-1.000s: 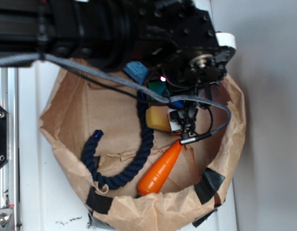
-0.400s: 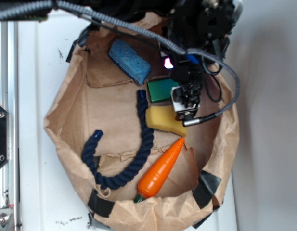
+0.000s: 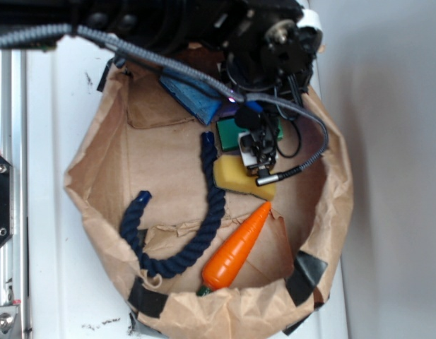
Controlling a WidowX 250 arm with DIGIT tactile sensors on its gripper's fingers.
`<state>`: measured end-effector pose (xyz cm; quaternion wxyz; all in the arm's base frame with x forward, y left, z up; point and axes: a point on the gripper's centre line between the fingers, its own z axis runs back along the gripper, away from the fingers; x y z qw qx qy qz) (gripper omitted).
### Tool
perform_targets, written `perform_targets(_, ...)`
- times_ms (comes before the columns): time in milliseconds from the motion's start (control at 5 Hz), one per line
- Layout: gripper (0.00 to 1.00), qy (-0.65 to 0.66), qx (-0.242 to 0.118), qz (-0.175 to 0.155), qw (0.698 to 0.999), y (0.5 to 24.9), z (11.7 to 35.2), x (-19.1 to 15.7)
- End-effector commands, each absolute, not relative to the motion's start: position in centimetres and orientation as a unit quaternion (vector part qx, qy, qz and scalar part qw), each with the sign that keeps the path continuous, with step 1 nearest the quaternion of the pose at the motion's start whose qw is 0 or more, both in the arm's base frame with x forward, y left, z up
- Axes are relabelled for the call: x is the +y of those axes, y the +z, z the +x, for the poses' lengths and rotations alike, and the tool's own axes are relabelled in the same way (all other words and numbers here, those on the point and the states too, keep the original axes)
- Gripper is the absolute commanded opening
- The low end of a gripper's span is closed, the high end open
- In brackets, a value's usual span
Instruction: Grab the green block.
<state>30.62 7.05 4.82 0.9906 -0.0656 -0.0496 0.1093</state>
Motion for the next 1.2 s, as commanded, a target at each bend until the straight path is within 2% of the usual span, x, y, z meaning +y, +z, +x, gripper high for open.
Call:
perform_targets(0,1.0,0.087,-0.059,-0.052,0.993,3.6,32.9,4.4)
perform_targets(600,1.0,0.07,-0.044,-0.048,0.995,2.5,33.0,3.3)
perform_targets(800,0.0,0.072,-0.05,-0.047,0.995,2.6,33.0,3.5)
perform_targets(1000,0.0,0.069,-0.052,-0.04,0.995,2.5,32.8,3.5)
